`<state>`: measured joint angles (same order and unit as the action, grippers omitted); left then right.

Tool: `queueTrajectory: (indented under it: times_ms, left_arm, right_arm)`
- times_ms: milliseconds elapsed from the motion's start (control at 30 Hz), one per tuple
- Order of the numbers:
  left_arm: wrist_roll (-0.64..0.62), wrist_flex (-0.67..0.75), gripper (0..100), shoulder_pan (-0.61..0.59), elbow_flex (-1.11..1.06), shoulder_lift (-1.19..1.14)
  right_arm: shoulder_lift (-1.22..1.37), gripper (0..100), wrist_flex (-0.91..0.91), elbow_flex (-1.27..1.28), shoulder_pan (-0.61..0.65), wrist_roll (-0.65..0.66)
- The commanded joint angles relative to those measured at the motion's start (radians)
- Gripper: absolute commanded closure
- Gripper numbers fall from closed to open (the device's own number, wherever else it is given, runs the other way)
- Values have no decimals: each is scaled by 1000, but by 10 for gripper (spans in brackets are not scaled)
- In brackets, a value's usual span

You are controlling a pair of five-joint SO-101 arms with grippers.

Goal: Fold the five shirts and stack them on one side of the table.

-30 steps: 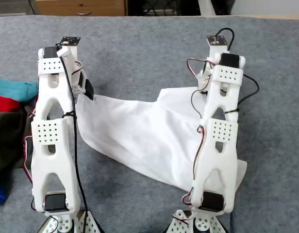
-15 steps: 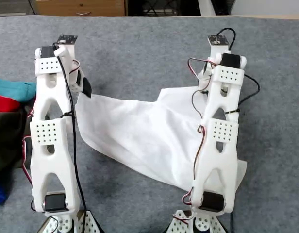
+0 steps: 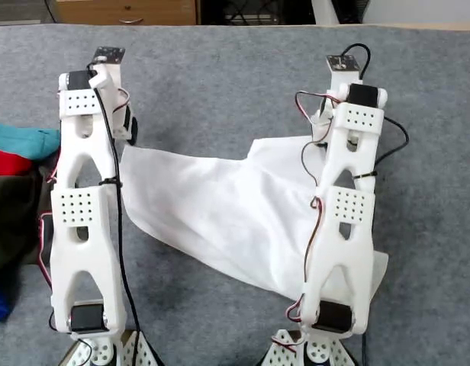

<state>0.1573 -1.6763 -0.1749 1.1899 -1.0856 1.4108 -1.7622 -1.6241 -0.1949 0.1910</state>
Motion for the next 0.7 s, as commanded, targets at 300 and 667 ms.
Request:
queueTrajectory:
  times_ms: [300, 667]
  left_arm:
    - [-2, -51, 797, 4, 47, -6]
    - [-9, -51, 795, -21, 45, 5]
  right_arm:
    - [5, 985, 2, -45, -12, 3]
    - [12, 985, 3, -48, -15, -6]
